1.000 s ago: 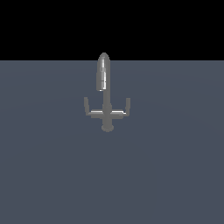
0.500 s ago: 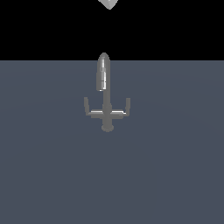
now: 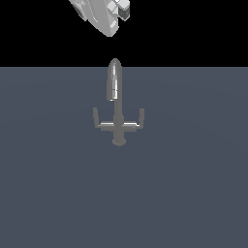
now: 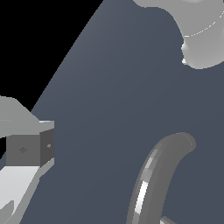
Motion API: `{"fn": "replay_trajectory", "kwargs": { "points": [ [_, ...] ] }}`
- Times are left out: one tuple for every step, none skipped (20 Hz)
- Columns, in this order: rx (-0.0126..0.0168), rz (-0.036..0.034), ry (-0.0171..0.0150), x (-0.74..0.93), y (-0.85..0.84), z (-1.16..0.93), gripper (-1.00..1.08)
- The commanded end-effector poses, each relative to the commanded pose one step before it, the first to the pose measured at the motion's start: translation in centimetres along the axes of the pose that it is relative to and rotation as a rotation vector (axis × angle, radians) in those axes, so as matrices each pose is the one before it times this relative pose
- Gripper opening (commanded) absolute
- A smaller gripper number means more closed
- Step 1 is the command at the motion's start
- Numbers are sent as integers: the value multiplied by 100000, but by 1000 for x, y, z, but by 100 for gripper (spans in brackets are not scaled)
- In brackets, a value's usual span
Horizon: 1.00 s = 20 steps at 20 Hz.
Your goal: Turn on the faucet by rotating a designated handle.
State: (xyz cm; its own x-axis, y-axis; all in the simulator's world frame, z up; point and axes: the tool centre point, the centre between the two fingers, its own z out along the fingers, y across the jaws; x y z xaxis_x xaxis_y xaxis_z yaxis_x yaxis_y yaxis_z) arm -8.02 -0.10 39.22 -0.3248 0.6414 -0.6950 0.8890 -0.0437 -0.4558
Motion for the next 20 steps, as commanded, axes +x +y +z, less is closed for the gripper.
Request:
{"fn": "replay_trajectory", "kwargs": {
  "points": [
    [782,-7969,-3758,323,1090,-166,-100],
    [348,-3110,-1429,107,441,-71,-100],
    [371,-3104,-1407,99,445,-74,-100],
    [393,-3098,-1386,91,450,-77,-100],
    [415,-3091,-1364,82,453,-79,-100],
    [436,-3085,-1342,73,457,-82,-100],
    [456,-3078,-1319,65,460,-84,-100],
    [475,-3071,-1297,56,464,-87,-100],
    [495,-3064,-1274,47,467,-89,-100],
    [513,-3056,-1250,38,469,-91,-100],
    [531,-3048,-1226,29,472,-93,-100],
    [548,-3041,-1203,20,474,-96,-100],
    [565,-3033,-1178,11,476,-98,-100],
    [580,-3024,-1154,2,478,-100,-100],
    [596,-3016,-1129,-7,479,-101,-100],
    [611,-3008,-1104,-17,480,-103,-100],
    [625,-3000,-1079,-25,482,-105,-100],
    [638,-2991,-1054,-35,482,-107,-100],
    [652,-2982,-1028,-44,483,-108,-100],
    [664,-2974,-1002,-53,483,-110,-100]
  ]
}}
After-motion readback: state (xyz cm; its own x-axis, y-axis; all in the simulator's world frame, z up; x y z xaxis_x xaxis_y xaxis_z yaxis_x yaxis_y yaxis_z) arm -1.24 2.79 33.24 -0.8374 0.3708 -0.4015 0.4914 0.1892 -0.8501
